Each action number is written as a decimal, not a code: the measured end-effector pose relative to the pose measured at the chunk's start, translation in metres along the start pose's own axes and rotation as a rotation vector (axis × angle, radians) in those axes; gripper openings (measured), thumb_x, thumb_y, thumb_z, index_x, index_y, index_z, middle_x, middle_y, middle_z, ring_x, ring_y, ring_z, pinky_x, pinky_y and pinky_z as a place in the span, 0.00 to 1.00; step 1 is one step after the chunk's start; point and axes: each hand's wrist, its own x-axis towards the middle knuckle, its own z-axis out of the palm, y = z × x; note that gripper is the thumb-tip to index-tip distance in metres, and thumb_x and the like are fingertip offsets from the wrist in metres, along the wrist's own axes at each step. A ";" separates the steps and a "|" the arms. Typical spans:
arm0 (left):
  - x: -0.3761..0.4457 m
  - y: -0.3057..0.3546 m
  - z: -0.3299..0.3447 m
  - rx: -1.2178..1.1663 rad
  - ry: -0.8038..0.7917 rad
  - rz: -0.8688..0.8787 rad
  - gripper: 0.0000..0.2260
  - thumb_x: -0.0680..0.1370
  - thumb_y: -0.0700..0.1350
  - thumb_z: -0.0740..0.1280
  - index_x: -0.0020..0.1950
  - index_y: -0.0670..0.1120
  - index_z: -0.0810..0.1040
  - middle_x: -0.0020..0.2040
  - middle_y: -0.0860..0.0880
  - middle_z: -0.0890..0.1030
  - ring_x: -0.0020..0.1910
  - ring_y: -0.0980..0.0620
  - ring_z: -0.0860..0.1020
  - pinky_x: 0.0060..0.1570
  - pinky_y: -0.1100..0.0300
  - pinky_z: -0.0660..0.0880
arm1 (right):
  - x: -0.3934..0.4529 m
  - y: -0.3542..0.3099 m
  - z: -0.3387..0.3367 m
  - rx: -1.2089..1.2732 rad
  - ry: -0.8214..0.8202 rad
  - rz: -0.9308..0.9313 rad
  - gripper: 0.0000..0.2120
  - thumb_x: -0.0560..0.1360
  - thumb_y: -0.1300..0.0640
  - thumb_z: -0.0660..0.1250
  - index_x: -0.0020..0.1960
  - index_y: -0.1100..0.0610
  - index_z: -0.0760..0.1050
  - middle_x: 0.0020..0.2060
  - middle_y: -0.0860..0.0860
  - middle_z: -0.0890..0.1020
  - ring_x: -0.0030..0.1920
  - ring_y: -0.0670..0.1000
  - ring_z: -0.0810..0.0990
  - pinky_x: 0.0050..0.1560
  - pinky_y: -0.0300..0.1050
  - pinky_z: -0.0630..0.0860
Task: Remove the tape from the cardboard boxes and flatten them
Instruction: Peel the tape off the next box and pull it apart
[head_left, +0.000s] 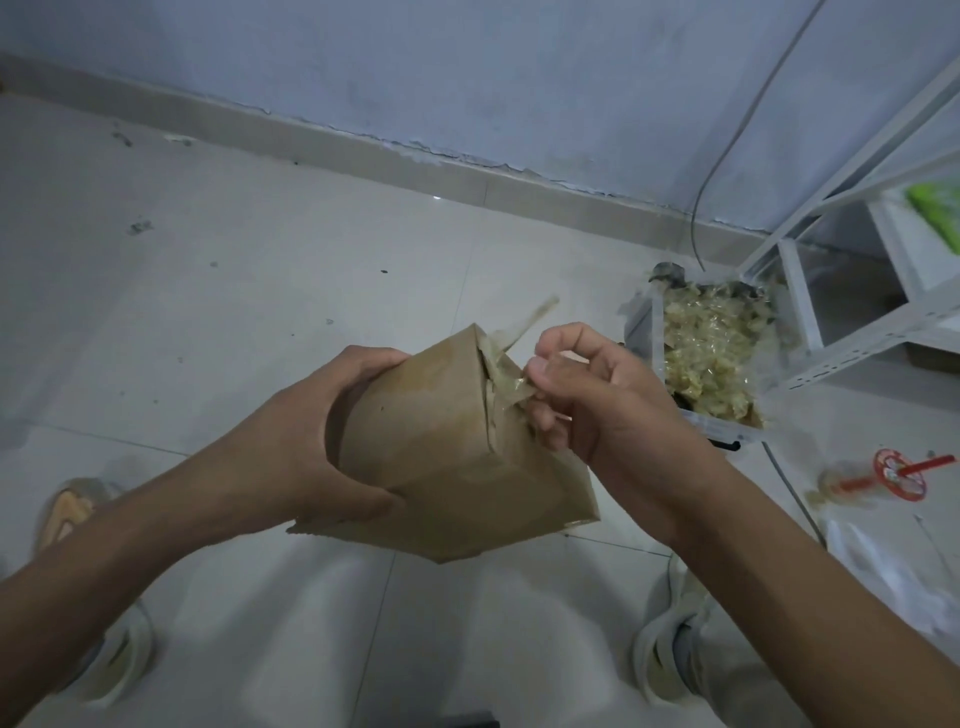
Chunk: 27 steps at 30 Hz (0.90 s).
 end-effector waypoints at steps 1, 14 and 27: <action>0.000 0.000 0.000 -0.024 0.007 0.002 0.44 0.58 0.48 0.83 0.69 0.68 0.70 0.67 0.64 0.76 0.65 0.62 0.76 0.62 0.53 0.78 | 0.000 0.000 0.001 0.050 0.013 -0.012 0.05 0.81 0.63 0.67 0.50 0.56 0.72 0.34 0.53 0.75 0.32 0.48 0.72 0.32 0.38 0.71; 0.002 -0.006 0.005 0.049 0.004 0.011 0.44 0.57 0.52 0.84 0.68 0.70 0.68 0.65 0.67 0.75 0.63 0.64 0.76 0.61 0.54 0.78 | -0.003 0.003 0.008 -0.686 0.082 -0.255 0.06 0.78 0.54 0.74 0.43 0.52 0.80 0.37 0.48 0.82 0.40 0.52 0.79 0.41 0.42 0.74; 0.003 0.009 0.033 0.115 0.087 0.057 0.47 0.57 0.69 0.78 0.73 0.58 0.66 0.63 0.64 0.74 0.59 0.66 0.75 0.56 0.60 0.80 | 0.005 0.031 0.018 -0.646 -0.099 -0.226 0.07 0.81 0.57 0.70 0.44 0.56 0.80 0.34 0.44 0.80 0.36 0.46 0.78 0.39 0.45 0.76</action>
